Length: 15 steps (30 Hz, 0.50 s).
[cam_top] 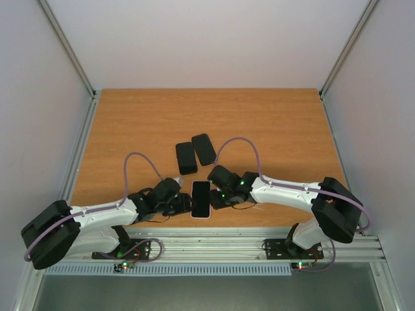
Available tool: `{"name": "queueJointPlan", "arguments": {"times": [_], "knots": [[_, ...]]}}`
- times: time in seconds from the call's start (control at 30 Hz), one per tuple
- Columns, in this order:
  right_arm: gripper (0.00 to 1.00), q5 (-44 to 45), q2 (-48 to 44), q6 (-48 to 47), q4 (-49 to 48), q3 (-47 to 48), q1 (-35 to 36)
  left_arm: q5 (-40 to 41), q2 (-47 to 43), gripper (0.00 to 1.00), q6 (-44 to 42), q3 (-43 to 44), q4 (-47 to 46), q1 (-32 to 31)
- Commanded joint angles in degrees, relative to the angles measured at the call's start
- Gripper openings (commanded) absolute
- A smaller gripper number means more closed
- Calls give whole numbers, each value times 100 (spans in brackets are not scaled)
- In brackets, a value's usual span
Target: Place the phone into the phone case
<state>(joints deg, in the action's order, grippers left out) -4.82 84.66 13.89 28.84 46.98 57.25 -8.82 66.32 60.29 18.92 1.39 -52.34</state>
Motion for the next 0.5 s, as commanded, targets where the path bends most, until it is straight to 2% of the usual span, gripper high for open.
{"name": "queueJointPlan", "arguments": {"times": [0.0,0.17,0.33,0.47], "knots": [[30,-205,5,-533,-177,310,-458,-187,-82,48,-508,389,391,481],[30,-1058,338,-853,-530,471,-1200,-497,210,50,-975,880,665,976],[28,-1718,828,-1009,-754,642,-1812,-889,959,50,-1398,1426,756,1309],[27,-1993,1132,-1102,-828,818,-1967,-1151,1519,50,-1595,1736,767,1455]]}}
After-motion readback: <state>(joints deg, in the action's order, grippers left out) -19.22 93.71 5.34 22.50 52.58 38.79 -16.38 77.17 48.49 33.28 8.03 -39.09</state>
